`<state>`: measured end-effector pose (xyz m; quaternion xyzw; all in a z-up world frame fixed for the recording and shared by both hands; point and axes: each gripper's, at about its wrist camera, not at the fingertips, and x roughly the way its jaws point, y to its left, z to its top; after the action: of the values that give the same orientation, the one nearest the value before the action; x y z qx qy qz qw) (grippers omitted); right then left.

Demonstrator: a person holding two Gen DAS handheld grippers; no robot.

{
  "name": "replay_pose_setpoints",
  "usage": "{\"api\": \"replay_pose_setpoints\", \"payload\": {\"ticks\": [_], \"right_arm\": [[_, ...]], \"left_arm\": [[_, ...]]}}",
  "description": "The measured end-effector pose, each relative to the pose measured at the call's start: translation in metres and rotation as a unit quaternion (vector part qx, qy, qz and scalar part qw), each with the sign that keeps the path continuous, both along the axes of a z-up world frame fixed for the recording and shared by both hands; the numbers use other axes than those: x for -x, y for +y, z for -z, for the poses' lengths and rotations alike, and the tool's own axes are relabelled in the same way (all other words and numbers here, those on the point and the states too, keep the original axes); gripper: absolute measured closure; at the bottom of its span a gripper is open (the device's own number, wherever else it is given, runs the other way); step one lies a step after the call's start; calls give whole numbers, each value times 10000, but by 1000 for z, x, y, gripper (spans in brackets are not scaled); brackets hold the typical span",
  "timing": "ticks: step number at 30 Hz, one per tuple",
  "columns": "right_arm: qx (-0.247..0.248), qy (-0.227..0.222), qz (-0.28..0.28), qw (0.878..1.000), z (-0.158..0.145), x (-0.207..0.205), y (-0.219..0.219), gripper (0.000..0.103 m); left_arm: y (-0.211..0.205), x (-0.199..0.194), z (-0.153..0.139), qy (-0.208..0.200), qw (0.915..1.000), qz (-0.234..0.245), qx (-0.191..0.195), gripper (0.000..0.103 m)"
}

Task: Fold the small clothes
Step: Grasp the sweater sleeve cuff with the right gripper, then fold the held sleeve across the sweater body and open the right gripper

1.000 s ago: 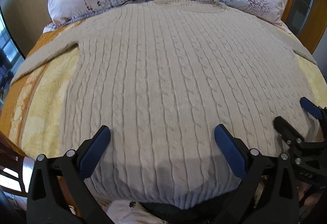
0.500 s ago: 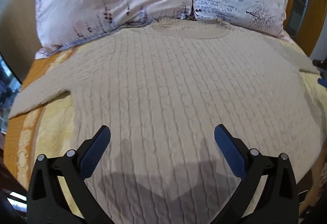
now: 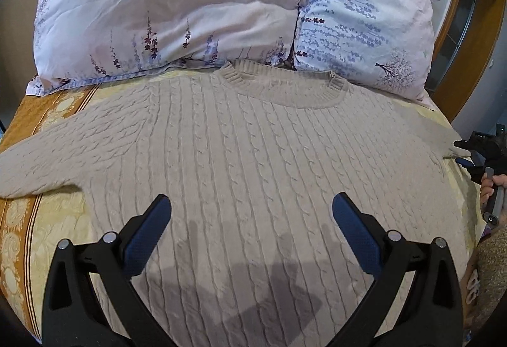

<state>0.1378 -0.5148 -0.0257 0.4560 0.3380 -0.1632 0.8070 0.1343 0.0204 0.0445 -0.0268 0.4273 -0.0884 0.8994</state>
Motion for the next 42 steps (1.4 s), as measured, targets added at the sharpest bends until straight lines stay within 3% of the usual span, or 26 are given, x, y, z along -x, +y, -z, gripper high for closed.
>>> {"api": "replay_pose_setpoints", "payload": {"ticks": [6, 8, 10, 13, 20, 25, 28, 31, 34, 37, 39, 42], "right_arm": [[126, -64, 513, 9986, 4, 6, -26, 65], [134, -59, 667, 9977, 7, 6, -33, 70], [161, -48, 745, 9971, 9, 6, -37, 81], [436, 45, 654, 9969, 8, 2, -36, 91], [1184, -409, 364, 9915, -32, 0, -12, 94], [1760, -1159, -272, 9772, -82, -5, 40, 94], [1954, -1654, -967, 9618, -107, -7, 91, 94], [1883, -1894, -1826, 9462, -113, -14, 150, 94], [1739, -1763, -2673, 9313, -96, -22, 207, 94], [1672, -1134, -3338, 9207, -57, -34, 255, 94], [1596, -772, -3492, 9201, -36, -41, 267, 94], [1270, -661, -3483, 9264, -31, -41, 264, 93]], "left_arm": [[7, -14, 5, 76, 9999, -129, -36, 2], [12, -18, 9, 153, 9997, -186, 47, 2], [15, -21, 11, 203, 9995, -230, 119, 2], [17, -24, 13, 213, 9993, -212, 241, 2], [19, -28, 14, 234, 9981, -41, 566, 2], [23, -29, 13, 147, 9965, -40, 820, 2], [27, -27, 11, 49, 9927, 36, 1208, 2], [26, -28, 10, 43, 9928, 55, 1195, 2], [26, -26, 8, -11, 9925, 85, 1222, 2], [27, -26, 7, -83, 9903, 96, 1385, 2], [28, -25, 6, -133, 9888, 126, 1483, 2], [28, -23, 3, -206, 9869, 223, 1583, 2]]}}
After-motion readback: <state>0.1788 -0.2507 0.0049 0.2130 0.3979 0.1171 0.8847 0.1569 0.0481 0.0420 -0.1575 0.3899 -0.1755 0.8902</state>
